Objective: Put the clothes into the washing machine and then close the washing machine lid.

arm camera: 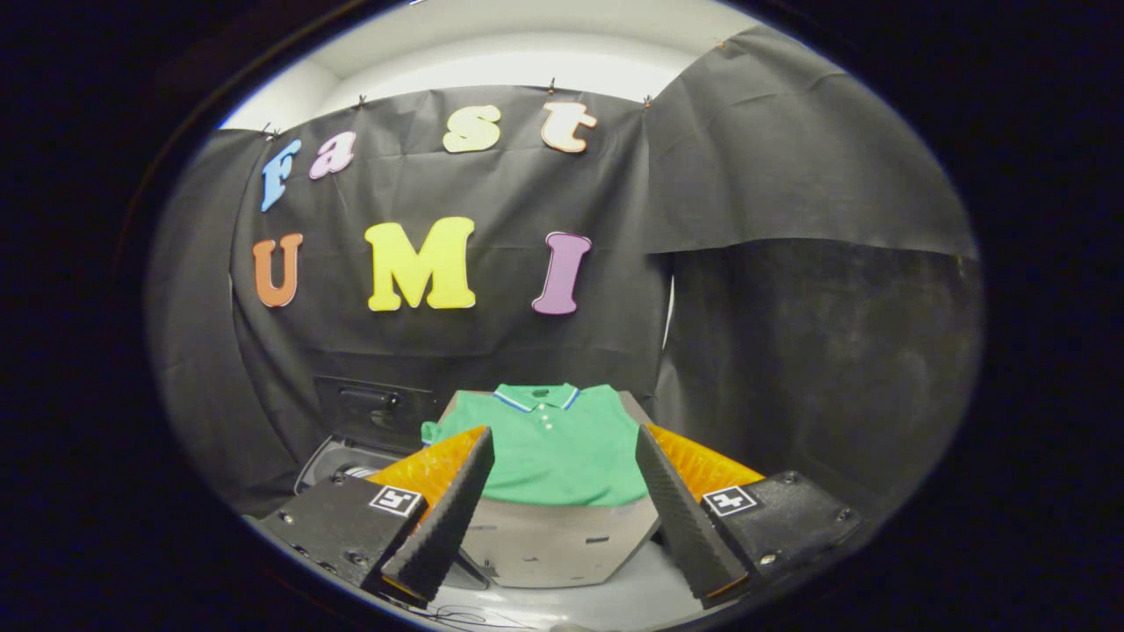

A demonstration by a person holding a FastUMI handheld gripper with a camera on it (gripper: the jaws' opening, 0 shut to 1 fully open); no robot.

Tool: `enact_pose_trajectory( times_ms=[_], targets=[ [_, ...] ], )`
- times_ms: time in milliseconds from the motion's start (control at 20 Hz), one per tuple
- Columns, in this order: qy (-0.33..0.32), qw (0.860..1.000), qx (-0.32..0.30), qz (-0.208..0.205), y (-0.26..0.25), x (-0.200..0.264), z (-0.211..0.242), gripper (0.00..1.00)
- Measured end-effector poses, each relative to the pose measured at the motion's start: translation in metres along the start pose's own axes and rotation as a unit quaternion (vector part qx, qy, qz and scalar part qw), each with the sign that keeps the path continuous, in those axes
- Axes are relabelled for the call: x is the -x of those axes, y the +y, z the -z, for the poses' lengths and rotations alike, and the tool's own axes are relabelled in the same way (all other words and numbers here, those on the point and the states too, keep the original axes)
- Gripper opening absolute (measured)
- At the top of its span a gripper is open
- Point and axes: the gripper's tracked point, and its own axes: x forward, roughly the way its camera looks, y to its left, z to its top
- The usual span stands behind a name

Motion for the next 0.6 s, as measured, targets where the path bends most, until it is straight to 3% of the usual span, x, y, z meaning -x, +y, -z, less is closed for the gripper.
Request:
enact_pose_trajectory(
  times_ms=[200,600],
  targets=[
    [0.040,0.999,-0.011,-0.015,0.007,-0.073,-0.015,1.00],
    [0.163,0.986,-0.009,-0.033,0.029,-0.198,0.027,1.00]
  ],
)
